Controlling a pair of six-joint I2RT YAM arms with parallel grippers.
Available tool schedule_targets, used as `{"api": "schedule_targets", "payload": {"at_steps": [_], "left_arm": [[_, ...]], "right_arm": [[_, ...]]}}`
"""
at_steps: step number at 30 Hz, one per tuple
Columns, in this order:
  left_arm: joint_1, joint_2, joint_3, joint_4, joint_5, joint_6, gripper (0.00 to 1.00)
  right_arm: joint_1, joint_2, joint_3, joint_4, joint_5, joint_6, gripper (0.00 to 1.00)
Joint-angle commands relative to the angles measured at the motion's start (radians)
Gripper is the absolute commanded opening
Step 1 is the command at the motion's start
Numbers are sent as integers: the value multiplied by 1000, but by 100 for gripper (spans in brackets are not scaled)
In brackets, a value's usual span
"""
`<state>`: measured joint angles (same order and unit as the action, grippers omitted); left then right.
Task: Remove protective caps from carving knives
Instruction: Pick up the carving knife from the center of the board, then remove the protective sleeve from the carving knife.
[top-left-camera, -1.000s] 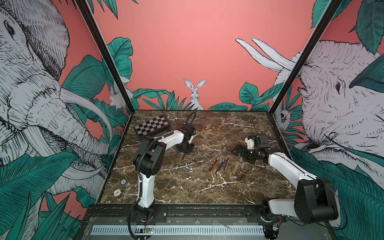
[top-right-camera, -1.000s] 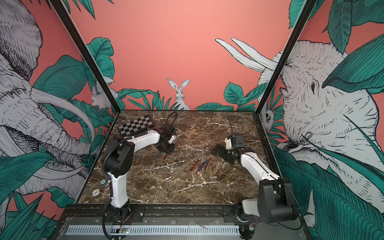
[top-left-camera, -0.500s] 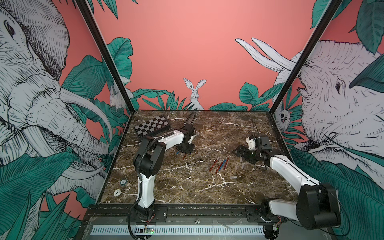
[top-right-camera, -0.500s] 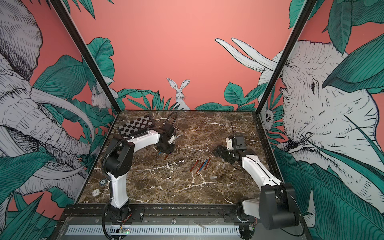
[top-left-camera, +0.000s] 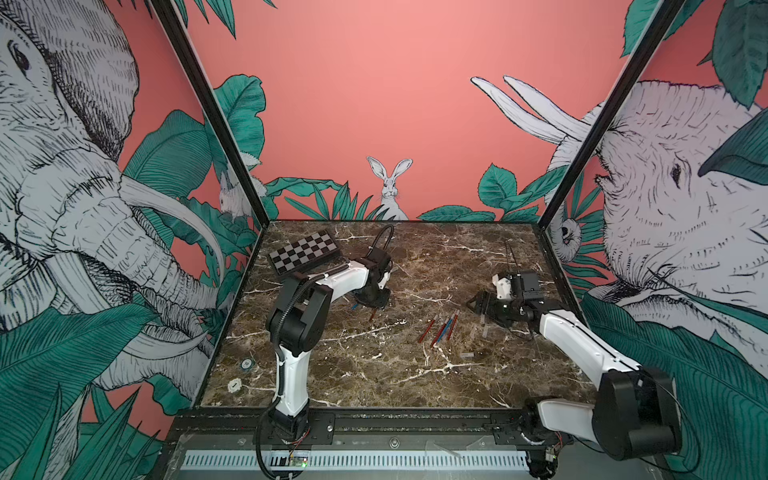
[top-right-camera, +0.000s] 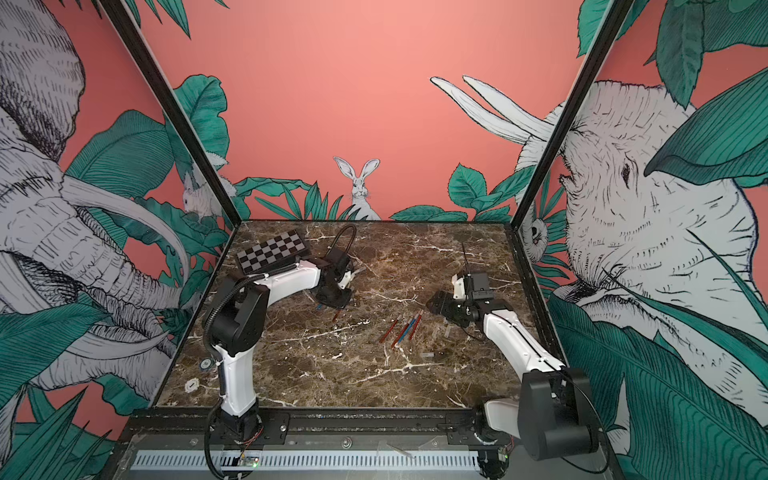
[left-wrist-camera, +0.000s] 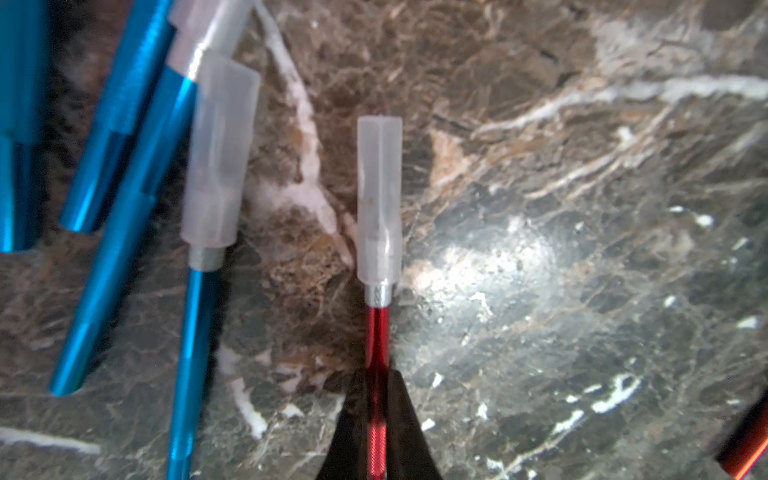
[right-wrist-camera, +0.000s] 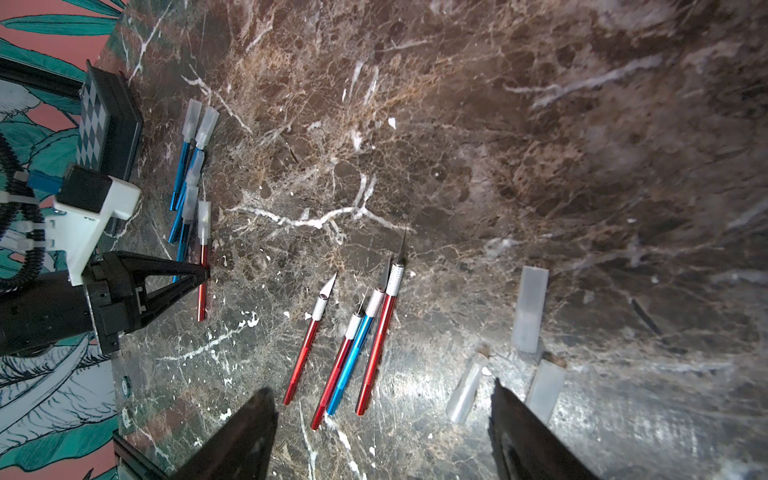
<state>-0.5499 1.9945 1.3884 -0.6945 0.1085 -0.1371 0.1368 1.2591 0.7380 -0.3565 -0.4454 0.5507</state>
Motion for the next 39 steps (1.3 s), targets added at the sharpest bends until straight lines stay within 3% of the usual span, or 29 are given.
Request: {"api": "schedule_targets", "payload": {"at_steps": [1, 11, 22, 39], "left_arm": [[-18, -54, -6, -49, 63, 1, 6], [-75, -131, 18, 4, 209, -39, 6], [-145, -128, 47, 88, 324, -110, 6], [-199, -129, 67, 116, 353, -144, 6]], "right_arm": [[2, -23, 15, 13, -9, 8, 78], [24, -6, 8, 81, -52, 44, 74], [161, 86, 41, 231, -63, 136, 70], [292, 271, 131, 424, -60, 248, 57]]}}
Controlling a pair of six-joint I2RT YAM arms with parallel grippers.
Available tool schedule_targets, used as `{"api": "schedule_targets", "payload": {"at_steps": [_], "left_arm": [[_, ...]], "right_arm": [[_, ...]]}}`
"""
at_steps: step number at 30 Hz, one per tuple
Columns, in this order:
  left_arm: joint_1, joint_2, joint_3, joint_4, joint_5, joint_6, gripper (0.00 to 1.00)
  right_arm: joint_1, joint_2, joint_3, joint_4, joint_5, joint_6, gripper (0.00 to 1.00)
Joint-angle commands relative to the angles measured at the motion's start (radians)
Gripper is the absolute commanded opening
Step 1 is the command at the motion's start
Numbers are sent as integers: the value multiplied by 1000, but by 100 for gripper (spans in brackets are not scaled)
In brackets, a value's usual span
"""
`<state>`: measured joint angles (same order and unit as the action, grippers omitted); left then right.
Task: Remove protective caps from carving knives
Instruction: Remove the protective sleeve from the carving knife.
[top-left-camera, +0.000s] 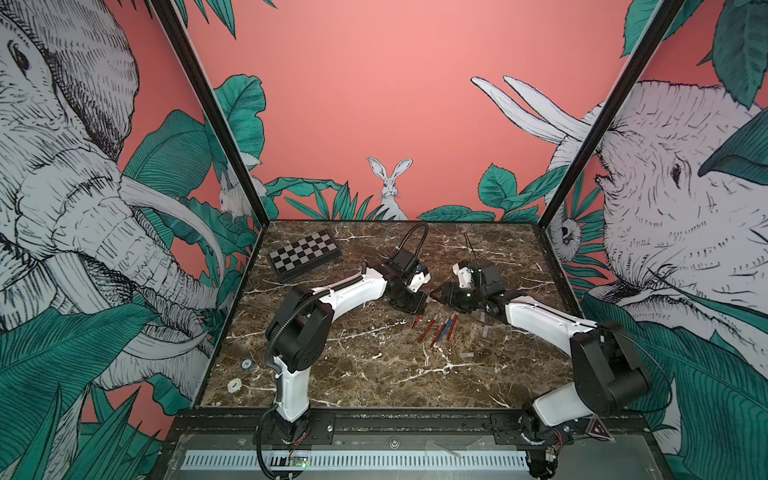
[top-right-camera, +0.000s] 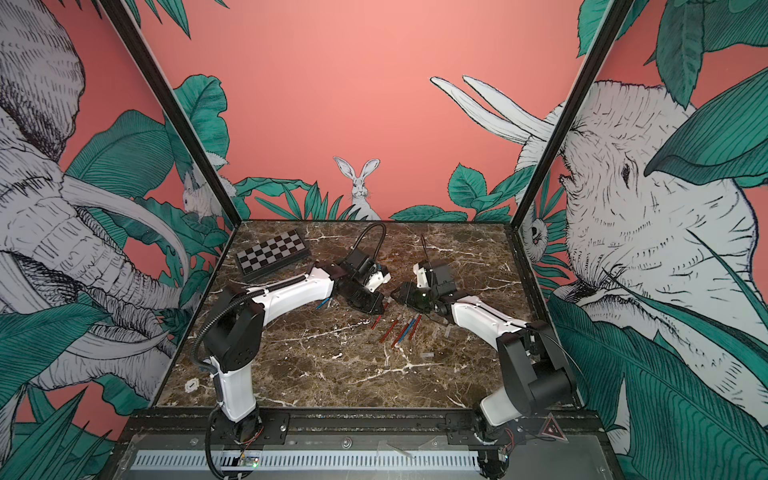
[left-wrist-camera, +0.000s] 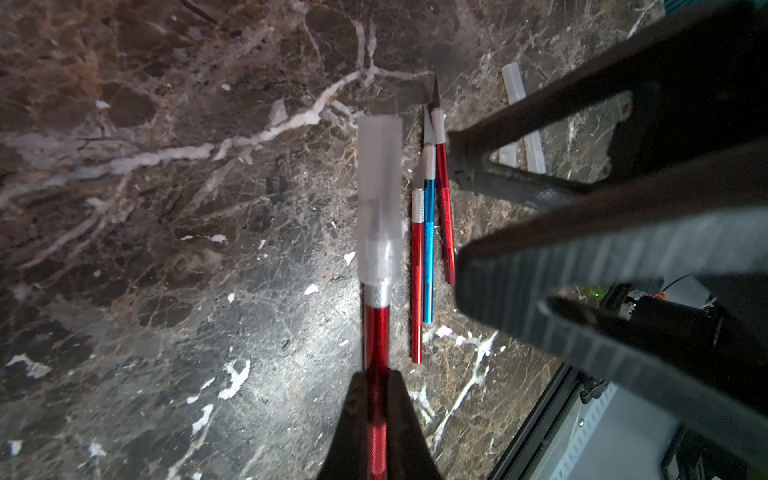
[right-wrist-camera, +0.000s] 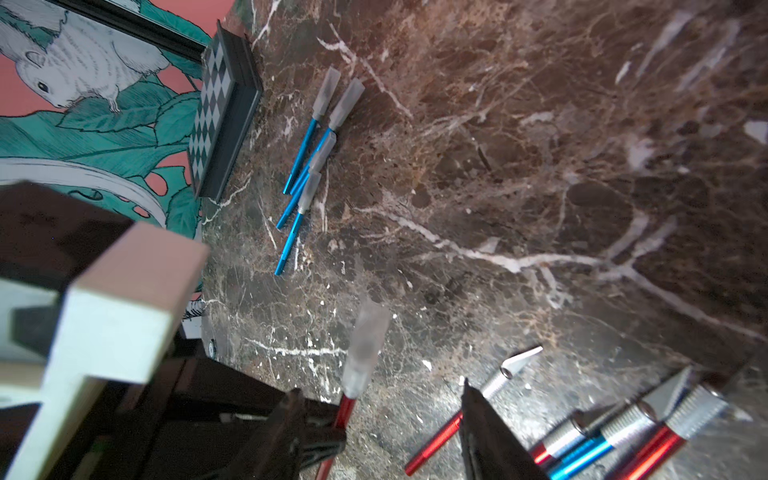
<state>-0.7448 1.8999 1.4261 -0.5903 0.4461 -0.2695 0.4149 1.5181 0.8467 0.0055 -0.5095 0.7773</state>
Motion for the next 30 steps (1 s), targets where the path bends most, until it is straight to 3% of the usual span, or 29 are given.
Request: {"api": "schedule_targets", "payload": {"at_steps": [1, 8, 15, 30], "left_arm": [[-4, -33, 30, 12, 16, -12, 6], [-8, -34, 33, 7, 15, -11, 6], [-7, -39, 28, 3, 2, -8, 6], [-8, -32, 25, 0, -1, 0, 6]], "right_arm": [[17, 18, 27, 59, 11, 24, 56], [40, 59, 35, 93, 27, 46, 51], [46, 74, 40, 107, 47, 52, 37], [52, 97, 37, 146, 70, 82, 18]]}}
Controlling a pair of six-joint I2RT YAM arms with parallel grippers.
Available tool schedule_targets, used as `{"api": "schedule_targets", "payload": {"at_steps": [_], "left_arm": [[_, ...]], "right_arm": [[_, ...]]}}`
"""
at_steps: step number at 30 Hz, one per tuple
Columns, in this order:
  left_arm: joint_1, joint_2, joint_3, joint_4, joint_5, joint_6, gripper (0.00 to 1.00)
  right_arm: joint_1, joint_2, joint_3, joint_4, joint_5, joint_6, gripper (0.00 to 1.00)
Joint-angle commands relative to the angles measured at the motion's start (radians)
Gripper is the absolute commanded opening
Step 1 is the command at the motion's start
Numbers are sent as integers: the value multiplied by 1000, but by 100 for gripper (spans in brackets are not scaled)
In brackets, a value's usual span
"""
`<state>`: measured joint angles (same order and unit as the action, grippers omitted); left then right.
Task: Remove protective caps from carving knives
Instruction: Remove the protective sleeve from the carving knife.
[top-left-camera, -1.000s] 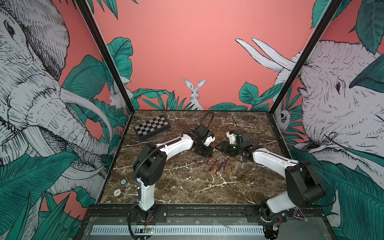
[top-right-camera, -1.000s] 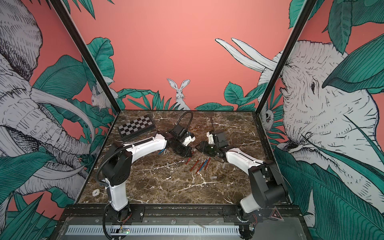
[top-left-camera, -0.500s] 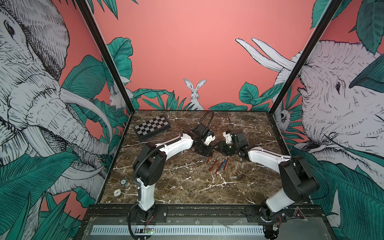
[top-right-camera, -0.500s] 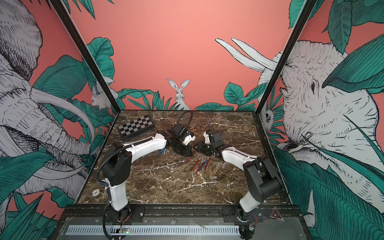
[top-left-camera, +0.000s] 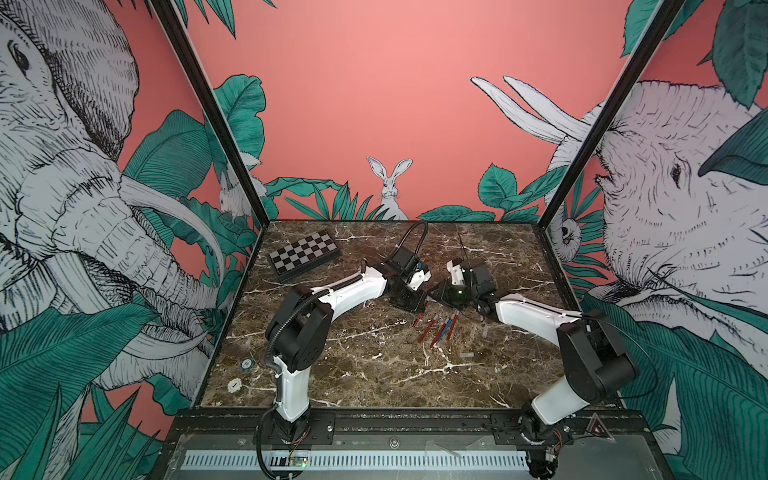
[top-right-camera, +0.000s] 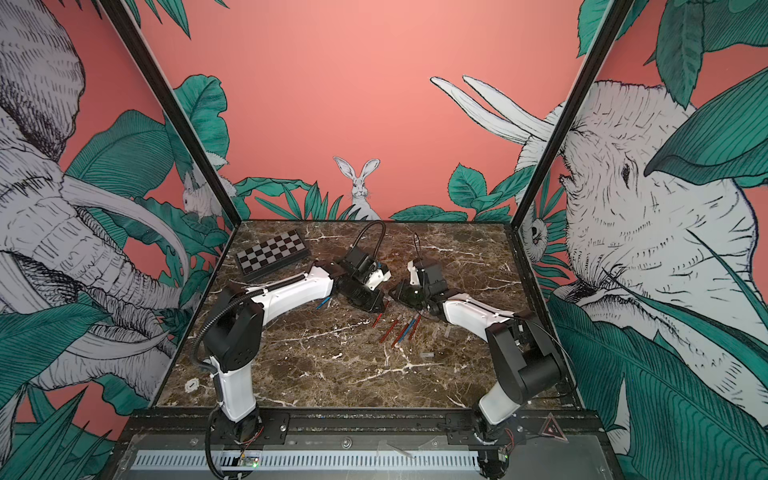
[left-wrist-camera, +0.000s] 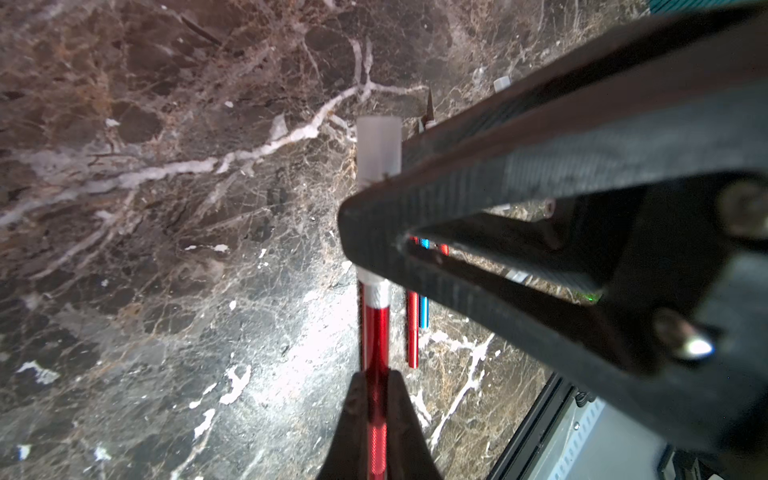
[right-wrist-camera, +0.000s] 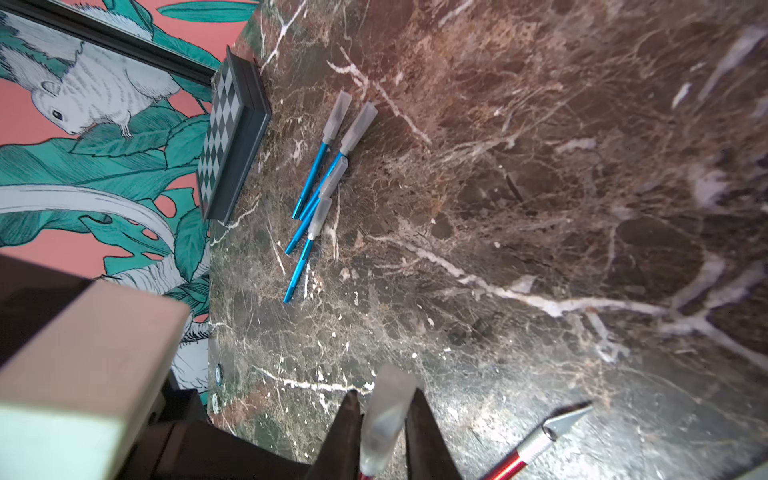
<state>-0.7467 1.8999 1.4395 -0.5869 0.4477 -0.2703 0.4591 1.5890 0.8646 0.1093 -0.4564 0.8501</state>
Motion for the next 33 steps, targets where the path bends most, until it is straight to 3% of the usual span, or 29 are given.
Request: {"api": "schedule_targets", "payload": {"at_steps": [1, 33], "left_arm": [[-6, -32, 12, -6, -1, 2, 6], [-17, -42, -42, -83, -19, 63, 3]], "right_arm": [[8, 32, 20, 43, 19, 11, 17], [-7, 20, 48, -1, 154, -9, 9]]}}
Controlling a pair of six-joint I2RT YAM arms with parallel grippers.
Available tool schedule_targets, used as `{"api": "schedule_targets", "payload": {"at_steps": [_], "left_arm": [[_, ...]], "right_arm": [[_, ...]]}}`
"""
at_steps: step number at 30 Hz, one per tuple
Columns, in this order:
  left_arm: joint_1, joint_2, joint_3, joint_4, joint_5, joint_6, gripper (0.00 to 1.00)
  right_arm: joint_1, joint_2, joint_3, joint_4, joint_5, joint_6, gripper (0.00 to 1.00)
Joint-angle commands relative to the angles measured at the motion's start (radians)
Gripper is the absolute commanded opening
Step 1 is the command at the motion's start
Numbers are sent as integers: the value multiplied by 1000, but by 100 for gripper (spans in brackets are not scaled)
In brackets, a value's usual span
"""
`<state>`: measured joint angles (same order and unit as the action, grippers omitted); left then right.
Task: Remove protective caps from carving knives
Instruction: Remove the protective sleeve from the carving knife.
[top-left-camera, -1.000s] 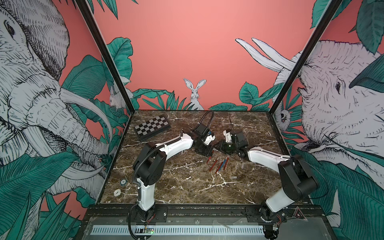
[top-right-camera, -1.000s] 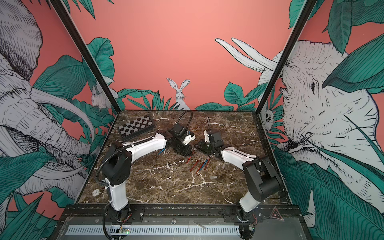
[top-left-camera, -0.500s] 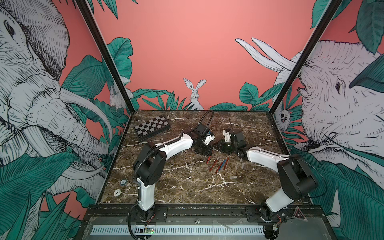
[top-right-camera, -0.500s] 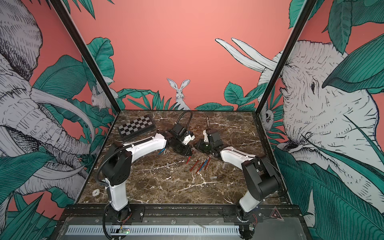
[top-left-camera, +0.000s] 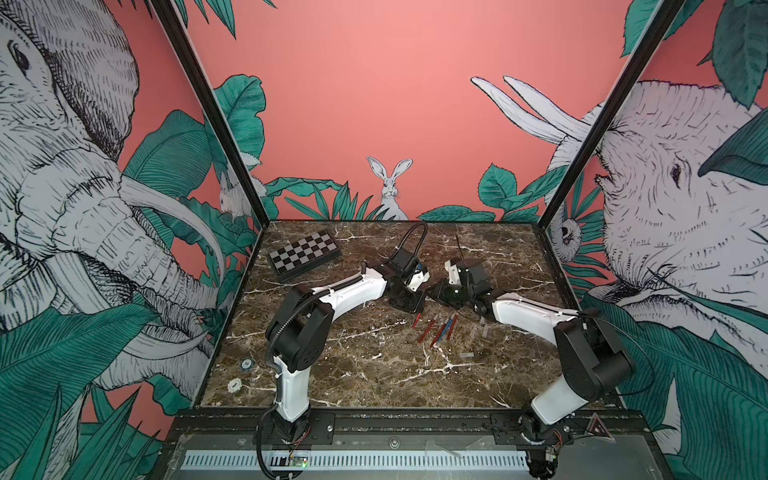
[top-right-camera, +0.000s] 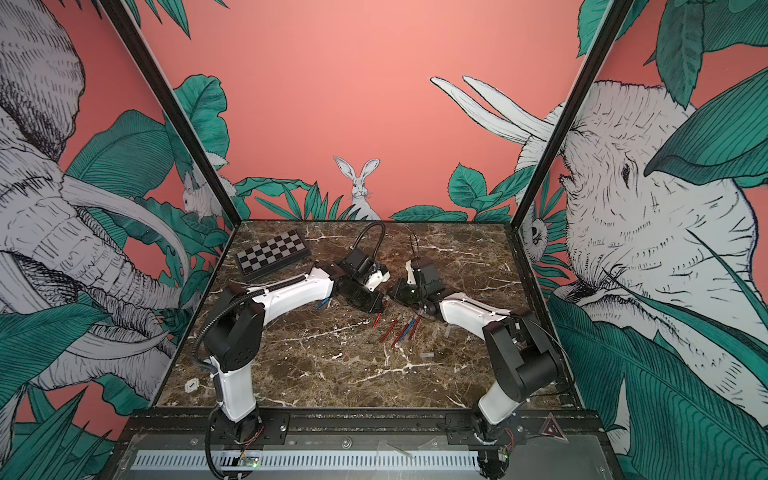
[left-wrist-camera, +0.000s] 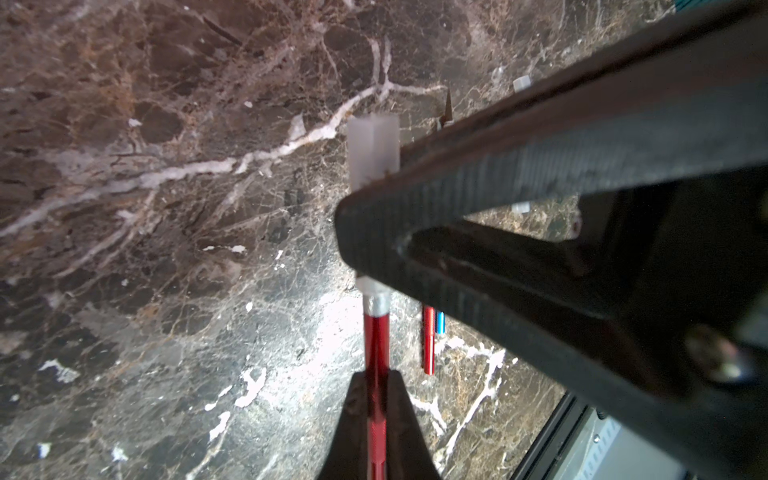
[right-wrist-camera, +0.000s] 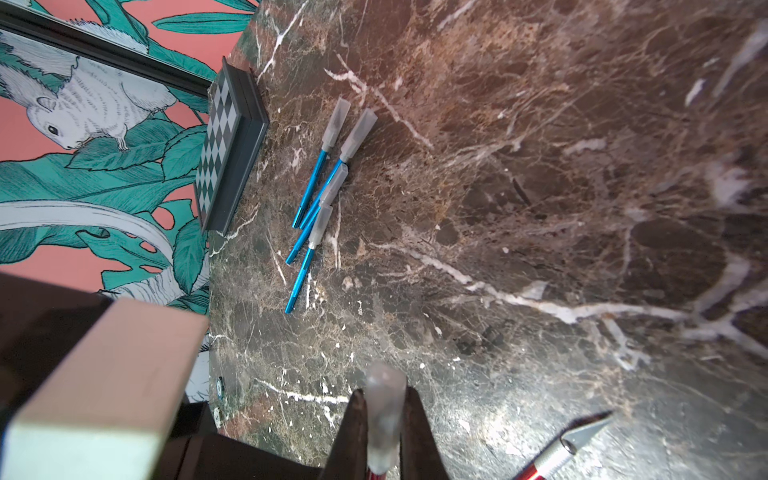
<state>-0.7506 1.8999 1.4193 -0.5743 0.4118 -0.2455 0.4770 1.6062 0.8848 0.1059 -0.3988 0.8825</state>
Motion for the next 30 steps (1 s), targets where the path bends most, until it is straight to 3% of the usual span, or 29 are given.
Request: {"api": "schedule_targets", "payload": {"at_steps": [1, 30], "left_arm": [[-13, -41, -23, -99, 16, 41, 3], [-21, -44, -58, -127, 13, 57, 0]], "right_arm": [[-28, 3, 29, -1, 99, -43, 9], [-115, 8, 2, 92, 124, -83, 11]]}}
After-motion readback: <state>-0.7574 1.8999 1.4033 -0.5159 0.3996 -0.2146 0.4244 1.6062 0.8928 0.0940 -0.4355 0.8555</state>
